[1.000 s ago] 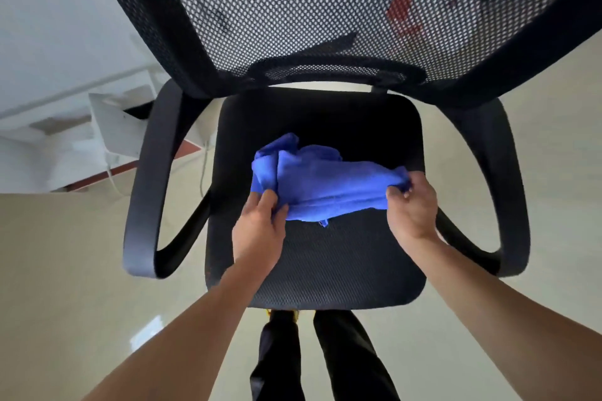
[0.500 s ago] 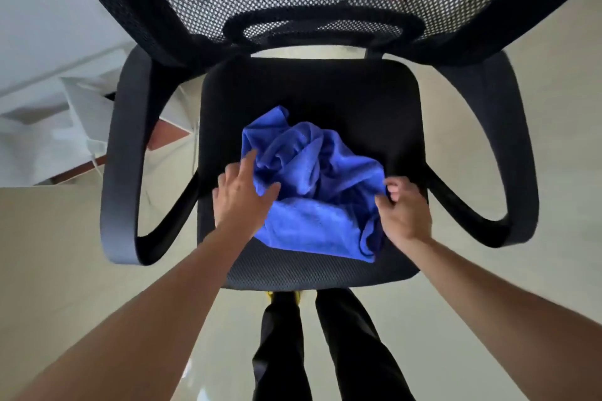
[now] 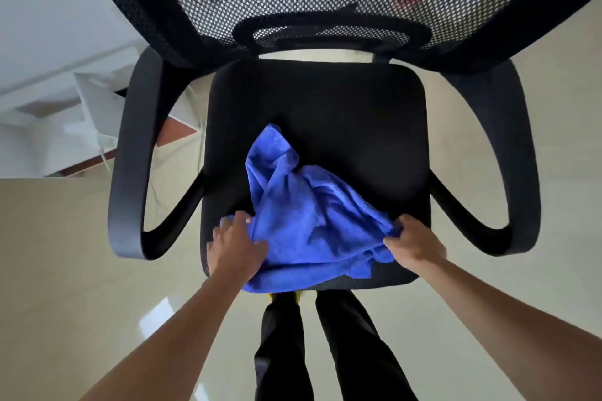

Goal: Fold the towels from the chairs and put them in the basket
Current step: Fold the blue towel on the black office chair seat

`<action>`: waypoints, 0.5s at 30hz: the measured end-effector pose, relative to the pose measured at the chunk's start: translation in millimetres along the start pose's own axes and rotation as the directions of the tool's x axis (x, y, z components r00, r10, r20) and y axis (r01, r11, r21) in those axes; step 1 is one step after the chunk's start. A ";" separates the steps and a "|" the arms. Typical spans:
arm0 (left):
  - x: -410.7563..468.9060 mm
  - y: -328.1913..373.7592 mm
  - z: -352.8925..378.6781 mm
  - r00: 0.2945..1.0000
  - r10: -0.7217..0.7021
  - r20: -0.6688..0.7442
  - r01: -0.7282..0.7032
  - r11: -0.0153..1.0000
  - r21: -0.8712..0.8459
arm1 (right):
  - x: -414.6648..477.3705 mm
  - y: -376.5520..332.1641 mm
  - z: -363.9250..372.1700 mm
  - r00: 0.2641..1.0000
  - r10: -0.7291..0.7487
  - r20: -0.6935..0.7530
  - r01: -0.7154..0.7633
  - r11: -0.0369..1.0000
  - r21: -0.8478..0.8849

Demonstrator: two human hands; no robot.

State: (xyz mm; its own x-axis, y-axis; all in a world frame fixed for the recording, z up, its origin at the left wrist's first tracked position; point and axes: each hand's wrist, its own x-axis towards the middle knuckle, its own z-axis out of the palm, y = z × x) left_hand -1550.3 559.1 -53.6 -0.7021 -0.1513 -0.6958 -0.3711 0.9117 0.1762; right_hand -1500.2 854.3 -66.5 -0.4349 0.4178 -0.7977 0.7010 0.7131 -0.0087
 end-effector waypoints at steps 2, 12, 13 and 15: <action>6.7 26.7 -5.3 0.979 0.082 -0.185 -0.125 0.964 -0.236 | 6.7 -6.7 -2.5 0.997 -0.058 -0.046 0.060 0.996 0.059; 60.0 62.9 -42.2 0.915 0.007 -0.404 -0.181 0.900 -0.396 | 32.8 -98.8 -22.1 0.895 -0.407 -0.180 0.444 0.845 0.297; 60.7 57.7 -49.8 0.892 -0.011 -0.451 -0.206 0.880 -0.428 | 34.7 -89.8 -29.5 0.888 -0.339 -0.309 0.435 0.836 0.334; 57.1 43.6 -52.5 0.884 -0.038 -0.465 -0.201 0.869 -0.452 | 37.0 -60.2 -39.6 0.851 -0.170 -0.496 0.382 0.849 0.366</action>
State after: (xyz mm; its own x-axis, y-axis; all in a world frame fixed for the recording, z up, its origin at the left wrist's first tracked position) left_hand -1638.5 570.2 -49.1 -0.8896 -0.3461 -0.2980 -0.4564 0.6500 0.6077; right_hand -1580.9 849.2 -71.6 -0.7698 0.5139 -0.3785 0.6352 0.5591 -0.5329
